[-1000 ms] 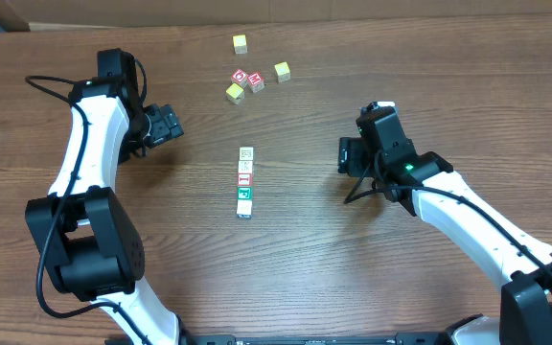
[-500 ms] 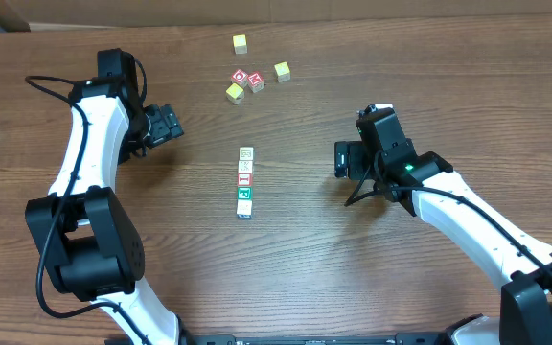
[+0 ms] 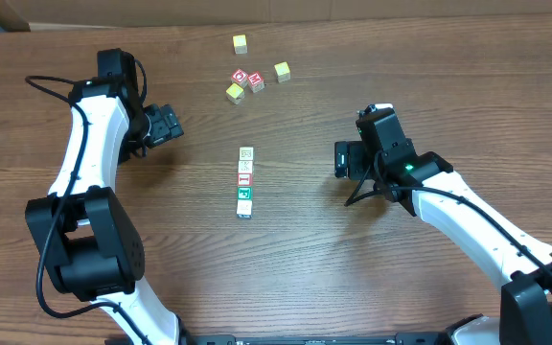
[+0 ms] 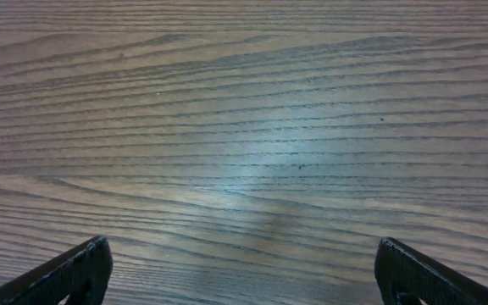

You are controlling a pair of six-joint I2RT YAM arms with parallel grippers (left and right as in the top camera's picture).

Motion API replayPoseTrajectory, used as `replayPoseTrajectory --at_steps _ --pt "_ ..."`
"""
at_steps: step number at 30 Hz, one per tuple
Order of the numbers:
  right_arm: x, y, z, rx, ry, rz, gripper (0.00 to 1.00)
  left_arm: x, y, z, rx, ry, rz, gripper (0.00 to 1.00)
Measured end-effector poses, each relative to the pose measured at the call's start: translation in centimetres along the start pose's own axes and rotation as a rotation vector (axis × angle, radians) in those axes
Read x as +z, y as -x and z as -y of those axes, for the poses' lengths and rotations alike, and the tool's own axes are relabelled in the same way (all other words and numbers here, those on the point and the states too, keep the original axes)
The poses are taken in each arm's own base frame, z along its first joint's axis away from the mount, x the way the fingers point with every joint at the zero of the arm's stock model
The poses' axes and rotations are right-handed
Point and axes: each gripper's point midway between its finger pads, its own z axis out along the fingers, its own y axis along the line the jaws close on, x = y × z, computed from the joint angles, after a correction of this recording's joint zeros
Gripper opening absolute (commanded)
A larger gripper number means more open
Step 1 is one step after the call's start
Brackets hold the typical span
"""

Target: Flip 5 blocks

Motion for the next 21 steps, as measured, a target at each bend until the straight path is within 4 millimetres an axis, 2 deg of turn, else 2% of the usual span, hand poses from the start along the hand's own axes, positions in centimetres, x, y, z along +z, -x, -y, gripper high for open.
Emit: replayPoseTrajectory --at_steps 15,19,21 --pt "-0.2 0.1 0.0 0.000 0.002 0.006 1.00 0.0 0.0 0.0 0.000 0.000 0.000 1.00" --pt "-2.1 1.5 -0.2 0.009 0.024 0.063 1.00 0.0 0.0 0.0 0.000 0.000 0.000 1.00" --pt "-4.5 3.0 -0.4 0.020 0.050 0.132 1.00 0.0 0.0 0.0 0.000 0.000 0.000 1.00"
